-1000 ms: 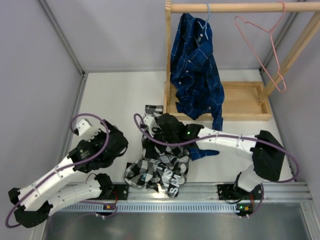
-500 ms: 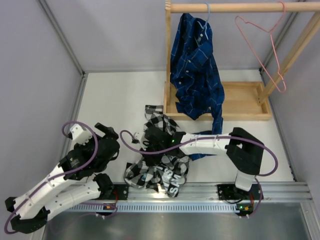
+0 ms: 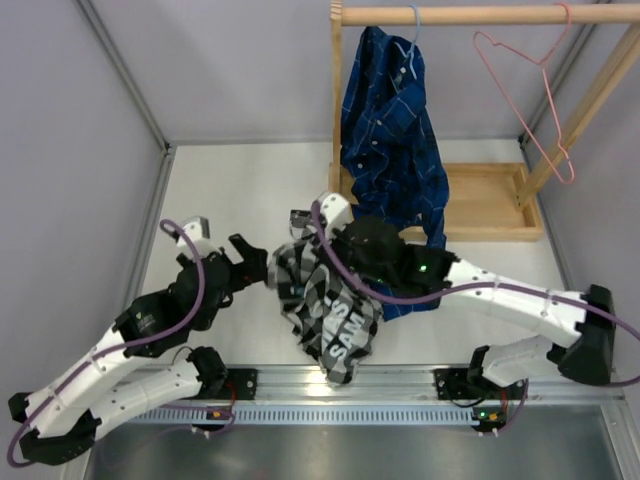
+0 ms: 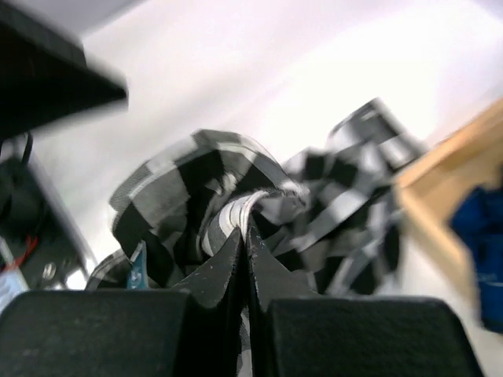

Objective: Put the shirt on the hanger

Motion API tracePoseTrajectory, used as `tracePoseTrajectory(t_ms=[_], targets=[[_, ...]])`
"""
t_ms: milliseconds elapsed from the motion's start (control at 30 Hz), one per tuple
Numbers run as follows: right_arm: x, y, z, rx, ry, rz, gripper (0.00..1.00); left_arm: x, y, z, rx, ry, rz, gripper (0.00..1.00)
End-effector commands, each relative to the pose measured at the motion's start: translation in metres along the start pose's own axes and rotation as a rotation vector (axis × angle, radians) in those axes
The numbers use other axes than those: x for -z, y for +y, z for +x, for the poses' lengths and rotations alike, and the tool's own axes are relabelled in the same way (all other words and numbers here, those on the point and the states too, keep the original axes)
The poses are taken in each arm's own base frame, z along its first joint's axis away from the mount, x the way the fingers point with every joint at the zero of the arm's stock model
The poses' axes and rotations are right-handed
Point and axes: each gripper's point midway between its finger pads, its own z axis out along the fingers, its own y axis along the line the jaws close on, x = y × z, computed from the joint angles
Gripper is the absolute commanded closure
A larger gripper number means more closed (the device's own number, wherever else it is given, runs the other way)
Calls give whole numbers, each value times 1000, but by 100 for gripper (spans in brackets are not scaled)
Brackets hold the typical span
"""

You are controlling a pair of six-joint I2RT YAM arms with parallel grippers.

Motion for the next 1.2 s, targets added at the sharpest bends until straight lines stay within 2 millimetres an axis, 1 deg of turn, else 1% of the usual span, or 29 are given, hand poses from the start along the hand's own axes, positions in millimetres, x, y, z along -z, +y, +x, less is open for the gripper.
tracePoseTrajectory(t_ms=[0,33,67,133,167,200,267,300,333,367,433,467,500,533,567,600,633,700,733,800,833,867,933,967,1033,1067,1100,1133,1167], targets=[[45,-50,-78,5,-215,211,100,12,-78,-21,-98,47,292,2],[59,-59,-90,-1,-247,241,100,13,-89,-22,-120,56,328,2],[70,-62,-100,0,-261,250,100,16,-107,-27,-155,58,388,2],[89,-65,-114,24,-292,251,100,14,-118,-34,-178,44,407,2],[97,-63,-121,54,-302,231,100,14,-131,-41,-199,23,439,2],[106,-53,-127,98,-320,165,100,14,-138,-42,-213,15,469,2],[120,-46,-139,131,-347,118,100,17,-154,-47,-263,-11,539,2],[125,-45,-136,162,-326,104,100,20,-169,-51,-265,-28,598,2],[129,-45,-137,179,-321,100,100,20,-174,-53,-274,-39,613,2],[136,-45,-139,197,-323,96,100,19,-177,-56,-286,-55,617,2],[149,-43,-136,233,-332,70,100,5,-177,-64,-288,-86,544,2],[149,-40,-127,244,-320,51,100,-1,-177,-65,-314,-95,521,2],[162,-35,-127,258,-347,16,100,-5,-177,-64,-333,-98,506,2],[165,-34,-122,262,-345,1,100,-12,-179,-60,-377,-92,496,2],[163,-32,-110,271,-327,-15,100,-14,-181,-56,-399,-84,502,2],[173,-31,-109,270,-344,-25,100,-15,-184,-53,-415,-75,515,2],[171,-33,-99,268,-329,-22,100,-17,-188,-46,-430,-59,532,2],[181,-38,-96,250,-355,2,100,-19,-192,-43,-423,-44,541,4],[179,-40,-92,241,-359,15,100,-22,-194,-36,-414,-21,541,6],[186,-48,-93,215,-389,55,100,-23,-197,-26,-403,12,559,14],[185,-50,-90,208,-387,66,100,-23,-199,-14,-398,51,590,19],[187,-54,-92,196,-396,93,100,-22,-203,-11,-387,55,612,34],[186,-57,-89,189,-389,110,100,-21,-207,-5,-377,69,646,56],[185,-58,-88,179,-389,114,100,-18,-210,-2,-374,71,675,76],[181,-57,-80,169,-378,109,100,-16,-213,-3,-383,65,697,92],[179,-56,-77,154,-373,104,100,-11,-219,-8,-387,56,724,94],[179,-56,-73,145,-372,98,88,-9,-221,-10,-396,55,739,95],[172,-55,-61,141,-345,91,70,-5,-224,-14,-424,37,759,95],[174,-52,-55,130,-340,73,37,2,-230,-22,-435,22,792,95]])
